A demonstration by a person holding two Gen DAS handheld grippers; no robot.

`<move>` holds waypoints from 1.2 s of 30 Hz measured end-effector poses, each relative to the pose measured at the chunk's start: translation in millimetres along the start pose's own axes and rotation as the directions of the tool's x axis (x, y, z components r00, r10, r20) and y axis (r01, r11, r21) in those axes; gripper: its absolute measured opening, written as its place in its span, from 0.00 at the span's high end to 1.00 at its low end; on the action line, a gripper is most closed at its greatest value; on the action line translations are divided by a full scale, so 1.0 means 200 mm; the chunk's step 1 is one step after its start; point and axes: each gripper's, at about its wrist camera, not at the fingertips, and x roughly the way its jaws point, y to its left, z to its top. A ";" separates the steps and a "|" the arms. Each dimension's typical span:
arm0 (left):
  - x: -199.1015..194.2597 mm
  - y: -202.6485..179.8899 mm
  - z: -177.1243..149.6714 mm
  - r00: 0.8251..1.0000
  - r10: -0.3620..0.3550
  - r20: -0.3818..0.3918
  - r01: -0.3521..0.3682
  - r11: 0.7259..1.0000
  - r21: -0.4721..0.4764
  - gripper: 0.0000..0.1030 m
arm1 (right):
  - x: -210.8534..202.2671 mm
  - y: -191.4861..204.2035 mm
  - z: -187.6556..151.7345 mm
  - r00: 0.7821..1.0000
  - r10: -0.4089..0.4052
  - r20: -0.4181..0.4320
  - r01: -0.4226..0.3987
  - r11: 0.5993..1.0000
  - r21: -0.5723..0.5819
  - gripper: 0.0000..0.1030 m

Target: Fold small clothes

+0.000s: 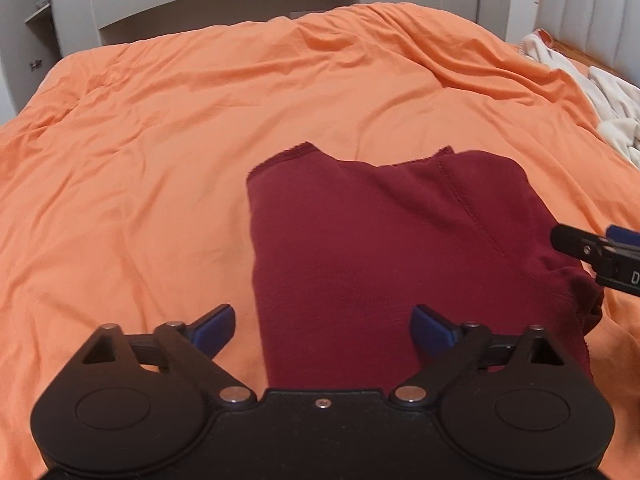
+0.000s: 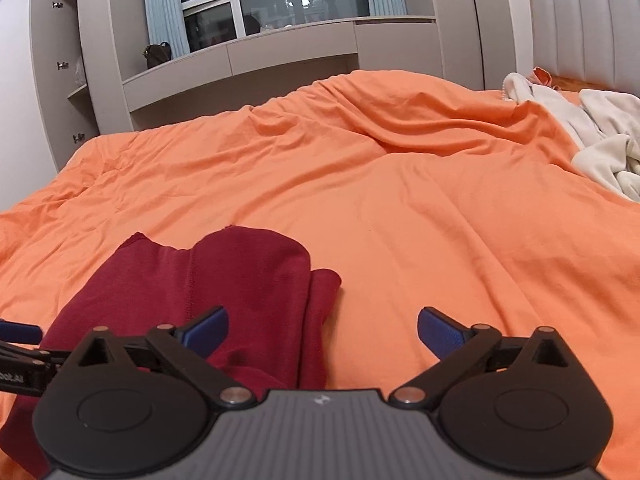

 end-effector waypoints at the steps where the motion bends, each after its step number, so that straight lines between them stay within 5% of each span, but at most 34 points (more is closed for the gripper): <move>1: -0.01 0.01 0.00 1.000 0.005 0.004 -0.005 1.000 -0.011 0.05 | 0.00 0.00 0.00 1.000 -0.004 -0.006 0.004 1.000 0.001 0.00; 9: -0.19 0.10 -0.04 0.998 0.021 0.052 -0.014 0.991 -0.133 0.01 | -0.13 0.01 -0.03 1.000 -0.018 -0.003 0.018 1.000 -0.010 0.00; 16: -0.47 0.13 -0.19 0.981 0.104 0.165 -0.070 0.978 -0.197 0.01 | -0.40 0.08 -0.02 0.994 0.033 0.107 -0.030 0.999 -0.023 0.00; 27: -0.94 0.13 -0.49 0.951 0.153 0.268 -0.104 0.976 -0.190 0.00 | -1.00 0.25 -0.19 0.963 0.102 0.249 -0.082 0.993 -0.090 0.00; 36: -1.17 0.10 -0.74 0.932 0.180 0.314 -0.136 0.978 -0.158 0.00 | -1.34 0.28 -0.40 0.969 0.077 0.236 -0.067 0.996 -0.052 0.00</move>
